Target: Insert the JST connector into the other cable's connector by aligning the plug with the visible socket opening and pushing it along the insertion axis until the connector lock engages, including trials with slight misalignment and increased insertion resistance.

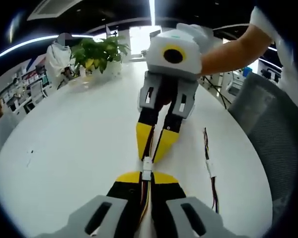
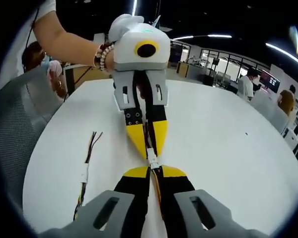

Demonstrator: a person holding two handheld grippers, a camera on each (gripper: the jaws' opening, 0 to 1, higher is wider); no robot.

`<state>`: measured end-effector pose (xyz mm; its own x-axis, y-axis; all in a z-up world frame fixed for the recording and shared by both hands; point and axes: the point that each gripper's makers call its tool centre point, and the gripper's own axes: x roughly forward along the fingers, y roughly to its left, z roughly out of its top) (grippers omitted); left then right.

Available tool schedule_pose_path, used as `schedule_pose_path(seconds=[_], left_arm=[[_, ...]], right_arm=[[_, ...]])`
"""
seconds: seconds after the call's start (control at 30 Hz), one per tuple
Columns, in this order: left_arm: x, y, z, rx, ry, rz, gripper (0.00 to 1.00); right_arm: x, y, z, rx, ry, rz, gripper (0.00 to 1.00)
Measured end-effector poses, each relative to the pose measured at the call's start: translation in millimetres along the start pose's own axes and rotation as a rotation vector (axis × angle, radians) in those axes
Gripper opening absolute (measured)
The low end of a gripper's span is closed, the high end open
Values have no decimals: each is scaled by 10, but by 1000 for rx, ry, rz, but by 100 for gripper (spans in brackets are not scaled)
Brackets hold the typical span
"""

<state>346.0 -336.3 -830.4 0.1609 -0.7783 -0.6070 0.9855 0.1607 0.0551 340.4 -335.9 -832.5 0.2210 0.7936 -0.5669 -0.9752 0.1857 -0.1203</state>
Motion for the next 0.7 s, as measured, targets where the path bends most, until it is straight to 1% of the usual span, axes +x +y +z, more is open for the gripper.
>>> schedule_pose_path(seconds=[0.1,0.13,0.17,0.33,0.47,0.7], left_arm=[[32,19,-24,-3,6,-1,0],[53,33,-43,-8,9,-3,0],[62,38,-55,-12,10,-4,0],[77,49,-82,-35,8,-8,0],[86,69,-88,-52,10,-2,0],[106,66,-113,-52,20,-5,1]], right_arm=[[25,-19,-25,5,4,-1,4],[61,-42,-81,8,9,-1,4],[67,-44,-87,14,9,-2,4],[79,-37,-90,21,11,-1,4],[87,-50,-91,34,12,-15,5],[99,-28,-125,48,20,-17,5]])
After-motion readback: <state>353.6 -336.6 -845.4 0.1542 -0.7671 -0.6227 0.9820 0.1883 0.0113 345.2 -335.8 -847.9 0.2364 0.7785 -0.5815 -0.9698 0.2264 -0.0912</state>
